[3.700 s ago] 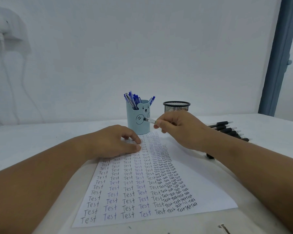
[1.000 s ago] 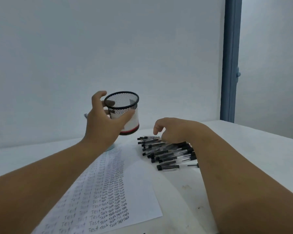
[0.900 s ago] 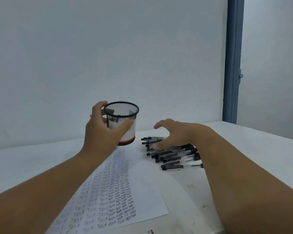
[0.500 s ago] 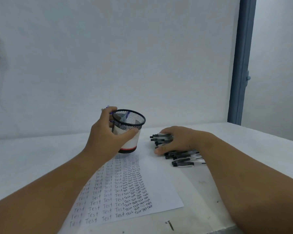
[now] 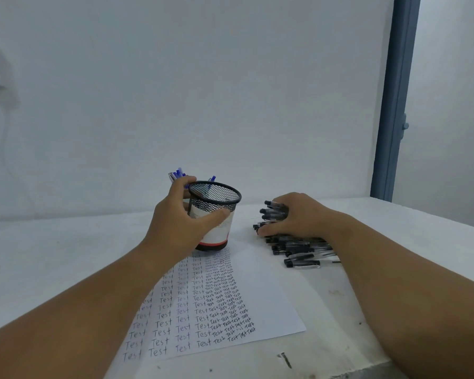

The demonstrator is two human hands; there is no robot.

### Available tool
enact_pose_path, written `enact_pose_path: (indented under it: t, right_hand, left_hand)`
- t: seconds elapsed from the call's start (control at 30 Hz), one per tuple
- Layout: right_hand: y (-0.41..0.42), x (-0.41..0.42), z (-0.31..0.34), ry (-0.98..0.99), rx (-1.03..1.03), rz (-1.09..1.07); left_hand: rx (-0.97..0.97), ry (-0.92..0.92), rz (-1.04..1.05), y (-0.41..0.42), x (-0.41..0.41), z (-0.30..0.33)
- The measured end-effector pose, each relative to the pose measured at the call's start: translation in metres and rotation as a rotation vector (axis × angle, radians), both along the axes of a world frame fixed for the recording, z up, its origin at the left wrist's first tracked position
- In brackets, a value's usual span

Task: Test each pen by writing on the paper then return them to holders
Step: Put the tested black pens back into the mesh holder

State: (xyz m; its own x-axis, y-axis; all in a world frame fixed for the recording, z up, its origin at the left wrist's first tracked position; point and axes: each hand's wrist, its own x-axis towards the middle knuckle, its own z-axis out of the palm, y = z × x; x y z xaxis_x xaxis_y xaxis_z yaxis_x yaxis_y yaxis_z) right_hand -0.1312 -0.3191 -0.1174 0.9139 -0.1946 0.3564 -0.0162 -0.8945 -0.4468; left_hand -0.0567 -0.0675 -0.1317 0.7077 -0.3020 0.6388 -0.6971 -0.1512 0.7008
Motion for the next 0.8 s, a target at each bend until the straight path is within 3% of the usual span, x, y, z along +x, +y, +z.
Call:
enact_pose_path:
  t: [0.27,0.5,0.8]
  right_hand:
    - [-0.007,-0.001,0.000,-0.075,0.059,0.055]
    - [-0.008,-0.006,0.008,-0.327,0.121,0.089]
    - [-0.014,-0.008,0.016,-0.630,0.147,-0.091]
  left_hand:
    - [0.000,0.019,-0.014,0.000,-0.001,0.000]
    - [-0.004,0.016,-0.034,0.000,-0.002,-0.001]
    - [-0.022,0.017,-0.038,0.000,-0.003,-0.001]
